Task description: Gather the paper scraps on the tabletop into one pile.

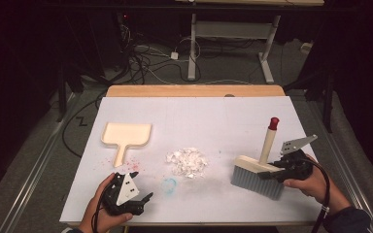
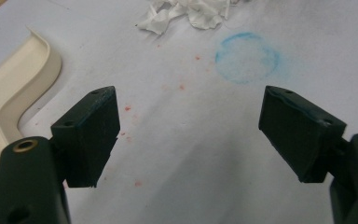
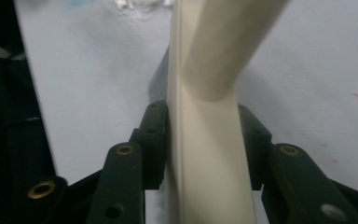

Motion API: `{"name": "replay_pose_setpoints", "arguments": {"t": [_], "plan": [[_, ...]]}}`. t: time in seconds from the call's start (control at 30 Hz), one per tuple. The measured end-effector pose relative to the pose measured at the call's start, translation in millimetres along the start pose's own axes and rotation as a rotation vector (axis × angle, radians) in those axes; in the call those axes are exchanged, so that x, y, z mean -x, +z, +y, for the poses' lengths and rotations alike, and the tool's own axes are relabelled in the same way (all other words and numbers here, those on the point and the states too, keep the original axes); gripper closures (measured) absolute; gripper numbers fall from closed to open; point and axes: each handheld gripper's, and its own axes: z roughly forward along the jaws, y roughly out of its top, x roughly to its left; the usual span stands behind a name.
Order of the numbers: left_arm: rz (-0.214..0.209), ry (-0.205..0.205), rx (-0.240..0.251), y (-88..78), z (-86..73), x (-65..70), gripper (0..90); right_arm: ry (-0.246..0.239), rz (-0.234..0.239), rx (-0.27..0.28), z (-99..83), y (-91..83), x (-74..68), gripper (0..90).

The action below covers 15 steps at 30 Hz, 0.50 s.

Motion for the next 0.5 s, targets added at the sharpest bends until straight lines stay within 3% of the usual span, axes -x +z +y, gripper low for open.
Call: {"name": "replay_pose_setpoints", "arguments": {"t": [0.03,0.13,0.2,0.33,0.4,0.43,0.47,0.5], "plan": [[-0.002,0.000,-0.003,1.1,0.0,0.0,19.5,-0.010,-0.056,-0.034,2.4,2.3,2.6,55.2],[-0.004,0.000,-0.004,1.5,-0.1,0.3,19.5,0.008,-0.186,-0.056,6.0,2.3,5.4,46.3],[-0.004,0.004,-0.007,1.4,-0.2,0.6,19.4,0.029,-0.268,-0.050,6.7,1.1,8.7,47.9],[-0.010,0.000,-0.005,2.0,-0.4,0.9,19.5,0.045,-0.305,-0.019,6.2,1.2,13.1,50.1],[-0.012,0.002,-0.007,2.7,0.0,1.2,19.4,0.045,-0.356,-0.034,6.7,6.0,16.1,54.2],[-0.012,0.004,-0.008,2.8,0.1,1.4,19.5,0.042,-0.447,-0.036,8.5,11.0,17.9,63.2],[-0.012,0.005,-0.008,2.8,0.2,1.7,19.4,0.047,-0.480,-0.028,8.8,12.0,20.0,67.9],[-0.013,0.006,-0.007,2.7,0.1,1.8,19.4,0.047,-0.480,-0.028,8.8,12.0,20.0,67.9]]}}
